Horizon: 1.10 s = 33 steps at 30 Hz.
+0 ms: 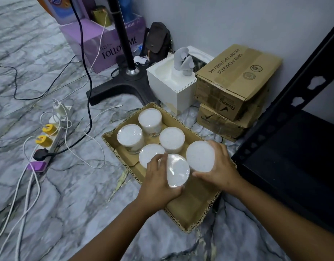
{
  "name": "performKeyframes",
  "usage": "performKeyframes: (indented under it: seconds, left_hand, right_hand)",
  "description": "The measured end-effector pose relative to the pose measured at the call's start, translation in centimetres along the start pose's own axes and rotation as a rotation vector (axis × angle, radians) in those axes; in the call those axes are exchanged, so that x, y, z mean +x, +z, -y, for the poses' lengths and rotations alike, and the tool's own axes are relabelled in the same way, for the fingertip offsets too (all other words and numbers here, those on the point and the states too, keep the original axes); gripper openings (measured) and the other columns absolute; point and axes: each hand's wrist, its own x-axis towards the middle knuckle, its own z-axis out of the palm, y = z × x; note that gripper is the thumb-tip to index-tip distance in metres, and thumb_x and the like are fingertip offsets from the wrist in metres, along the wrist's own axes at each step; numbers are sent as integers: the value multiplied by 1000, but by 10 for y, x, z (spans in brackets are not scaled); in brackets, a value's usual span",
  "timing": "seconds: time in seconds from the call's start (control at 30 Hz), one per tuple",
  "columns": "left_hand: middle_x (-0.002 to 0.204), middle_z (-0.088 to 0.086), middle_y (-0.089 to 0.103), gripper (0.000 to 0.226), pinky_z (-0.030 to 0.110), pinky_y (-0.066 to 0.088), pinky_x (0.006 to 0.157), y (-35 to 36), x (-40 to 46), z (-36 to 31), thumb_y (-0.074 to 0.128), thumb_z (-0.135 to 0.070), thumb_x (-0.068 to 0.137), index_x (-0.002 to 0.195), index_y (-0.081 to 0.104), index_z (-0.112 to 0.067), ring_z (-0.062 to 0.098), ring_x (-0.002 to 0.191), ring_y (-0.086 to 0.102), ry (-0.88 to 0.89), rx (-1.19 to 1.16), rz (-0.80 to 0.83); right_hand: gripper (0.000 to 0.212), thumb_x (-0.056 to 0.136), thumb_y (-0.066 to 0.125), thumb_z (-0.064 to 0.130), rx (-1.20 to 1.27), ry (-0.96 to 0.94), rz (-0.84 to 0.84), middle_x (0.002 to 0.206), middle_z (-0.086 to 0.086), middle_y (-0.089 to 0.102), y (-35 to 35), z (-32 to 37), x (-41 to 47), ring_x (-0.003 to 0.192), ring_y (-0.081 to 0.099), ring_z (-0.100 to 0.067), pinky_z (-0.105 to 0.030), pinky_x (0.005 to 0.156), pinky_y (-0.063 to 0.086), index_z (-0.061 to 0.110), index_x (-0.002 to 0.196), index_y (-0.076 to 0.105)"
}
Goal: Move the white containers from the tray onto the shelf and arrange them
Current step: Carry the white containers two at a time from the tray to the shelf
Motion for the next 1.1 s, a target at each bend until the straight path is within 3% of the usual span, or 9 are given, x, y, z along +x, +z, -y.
performKeyframes:
  seconds: [0.17,0.27,0.4,0.53,0.6,0.8,0.9,0.97,1.1]
  left_hand:
    - [150,-23,-1,108,16,15,112,-17,-4,-4,79,-50,67,146,8,-34,2,142,3,26,-161,-132]
    - [150,-31,-14,106,-3,11,100,-26,-11,-11,75,-57,61,143,9,-43,-15,137,-6,-13,-298,-187]
    - [150,-31,-18,103,-9,12,93,-30,-16,-15,72,-58,59,142,14,-42,-24,131,-8,-71,-374,-175]
    - [148,-34,-22,110,3,22,101,-28,-17,-11,80,-58,60,146,13,-39,-18,136,-1,-135,-429,-173]
    - [147,-37,-21,115,15,31,106,-27,-16,-8,80,-57,59,150,14,-33,-7,141,9,-181,-475,-155]
    - [157,-18,3,102,1,40,87,-20,-13,-1,81,-54,55,141,36,-25,3,133,30,-287,-580,-115]
    - [150,-15,29,85,11,47,87,-20,-13,-1,82,-52,56,129,43,-36,-3,121,45,-316,-658,-109]
    - [134,-11,50,71,13,52,75,-18,-14,-3,81,-45,57,119,48,-37,-7,106,57,-314,-793,-86]
    - [125,-9,52,78,16,53,72,-15,-17,-4,84,-42,55,121,42,-39,-7,103,57,-309,-867,-79]
  right_hand:
    - [114,43,85,57,107,-2,-89,123,29,20,-13,19,-11,118,24,4,-31,98,29,50,135,17]
    - [112,45,90,47,203,-8,-145,126,23,25,-14,26,-17,120,29,1,-30,97,31,48,134,21]
    - [102,46,92,37,252,-46,-160,122,21,33,-11,32,-19,112,34,5,-16,89,31,44,125,28]
    - [102,47,93,32,297,-42,-115,124,20,38,-10,32,-19,109,39,10,-6,85,31,38,128,31]
    - [101,49,94,29,314,-34,-87,121,31,38,-9,31,-21,108,37,22,-1,80,34,39,128,32]
    - [100,49,94,26,320,-20,-67,113,49,36,-5,26,-20,108,33,29,8,75,32,37,128,34]
    - [99,46,92,38,337,-10,-71,114,49,36,-7,26,-22,109,36,24,-1,77,40,45,126,34]
    - [99,43,89,45,348,13,-67,114,47,38,-8,26,-22,109,38,22,-12,81,40,50,124,33]
    - [102,38,87,54,329,30,-65,118,43,37,-11,27,-21,112,38,19,-18,82,40,54,123,31]
